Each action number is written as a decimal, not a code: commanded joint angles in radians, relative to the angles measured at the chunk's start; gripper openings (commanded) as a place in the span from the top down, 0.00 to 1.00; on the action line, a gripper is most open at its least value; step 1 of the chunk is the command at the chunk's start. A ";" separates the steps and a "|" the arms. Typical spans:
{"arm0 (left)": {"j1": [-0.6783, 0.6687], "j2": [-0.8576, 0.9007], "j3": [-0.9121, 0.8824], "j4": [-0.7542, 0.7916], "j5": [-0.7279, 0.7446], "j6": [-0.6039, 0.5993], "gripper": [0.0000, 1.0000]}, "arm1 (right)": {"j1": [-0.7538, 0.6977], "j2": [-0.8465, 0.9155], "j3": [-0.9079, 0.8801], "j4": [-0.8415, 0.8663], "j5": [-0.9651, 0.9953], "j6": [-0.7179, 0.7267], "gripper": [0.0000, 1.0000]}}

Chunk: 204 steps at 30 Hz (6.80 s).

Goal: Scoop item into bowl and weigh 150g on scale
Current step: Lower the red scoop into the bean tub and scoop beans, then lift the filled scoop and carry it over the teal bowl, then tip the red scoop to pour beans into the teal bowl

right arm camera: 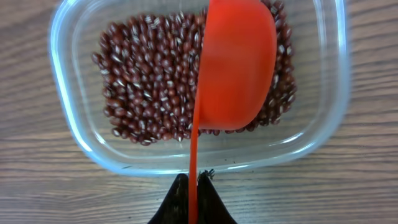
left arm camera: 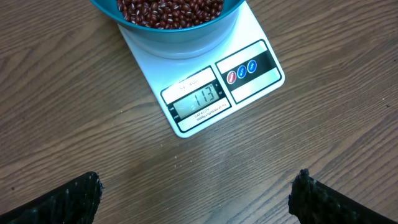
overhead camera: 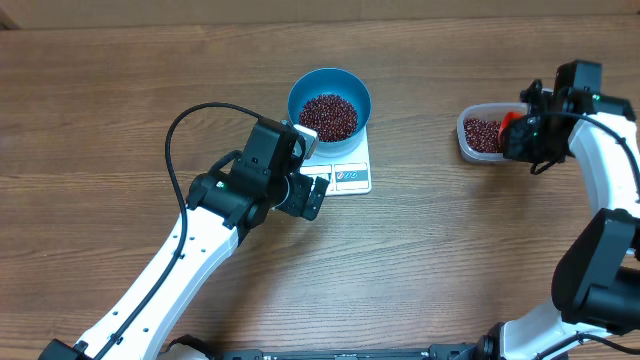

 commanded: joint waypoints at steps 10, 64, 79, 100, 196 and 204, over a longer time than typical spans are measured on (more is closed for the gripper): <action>-0.007 0.002 -0.003 0.001 -0.003 0.024 0.00 | 0.042 -0.004 -0.144 0.153 0.011 -0.021 0.96; -0.007 0.002 -0.003 0.001 -0.003 0.024 0.00 | 0.053 0.232 0.293 -0.295 0.031 -0.067 0.96; -0.007 0.002 -0.003 0.001 -0.003 0.023 0.00 | 0.037 0.232 0.292 -0.341 -0.011 -0.067 0.96; -0.007 0.002 -0.003 0.001 -0.003 0.023 0.00 | 0.033 0.262 0.282 -0.344 -0.068 -0.074 0.96; -0.007 0.002 -0.003 0.001 -0.003 0.023 0.00 | 0.512 0.246 0.594 -0.269 -0.414 0.090 0.96; -0.007 0.002 -0.003 0.001 -0.003 0.023 0.00 | 0.645 0.241 0.675 -0.271 -0.048 0.101 0.96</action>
